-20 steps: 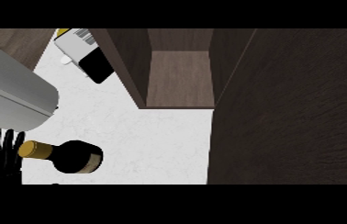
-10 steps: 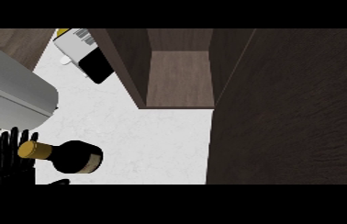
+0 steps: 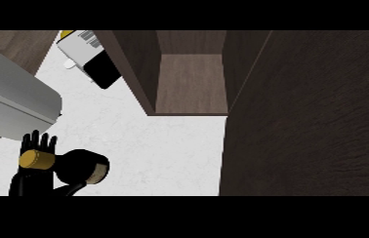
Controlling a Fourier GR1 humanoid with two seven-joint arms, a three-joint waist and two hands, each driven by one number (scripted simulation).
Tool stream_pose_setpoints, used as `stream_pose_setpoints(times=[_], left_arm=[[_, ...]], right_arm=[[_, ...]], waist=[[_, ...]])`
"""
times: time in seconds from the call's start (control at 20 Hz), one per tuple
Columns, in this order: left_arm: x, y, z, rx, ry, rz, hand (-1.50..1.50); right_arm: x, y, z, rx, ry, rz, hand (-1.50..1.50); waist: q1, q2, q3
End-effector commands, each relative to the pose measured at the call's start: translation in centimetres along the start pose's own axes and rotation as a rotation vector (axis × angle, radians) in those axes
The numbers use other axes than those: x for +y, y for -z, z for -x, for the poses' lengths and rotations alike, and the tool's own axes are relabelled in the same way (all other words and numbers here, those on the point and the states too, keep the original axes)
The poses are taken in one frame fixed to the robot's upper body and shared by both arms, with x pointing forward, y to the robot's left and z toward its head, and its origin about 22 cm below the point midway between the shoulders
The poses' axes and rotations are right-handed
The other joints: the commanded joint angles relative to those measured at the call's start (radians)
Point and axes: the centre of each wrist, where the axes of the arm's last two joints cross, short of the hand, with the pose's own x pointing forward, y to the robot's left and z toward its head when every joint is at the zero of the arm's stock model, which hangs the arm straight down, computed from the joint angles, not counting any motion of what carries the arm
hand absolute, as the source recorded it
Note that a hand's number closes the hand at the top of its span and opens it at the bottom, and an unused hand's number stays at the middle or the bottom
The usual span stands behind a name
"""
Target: Pick up the wine, place it into the cabinet and close the cabinet
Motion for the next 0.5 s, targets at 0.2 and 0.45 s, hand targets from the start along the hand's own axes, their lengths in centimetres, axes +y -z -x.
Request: stream_pose_setpoints(times=[0.2, 0.45], left_arm=[[-1.8, 1.2, 3.0, 0.021, -0.022, 0.028, -1.50], [0.7, 2.0, 4.5, 0.027, -0.002, 0.015, -1.50]], right_arm=[[0.6, 0.6, -0.5, 0.001, -0.014, 0.015, -1.50], [0.0, 0.1, -0.3, -0.007, -0.017, 0.010, -1.50]], waist=[[0.001, 0.000, 0.000], [-0.001, 0.000, 0.000]])
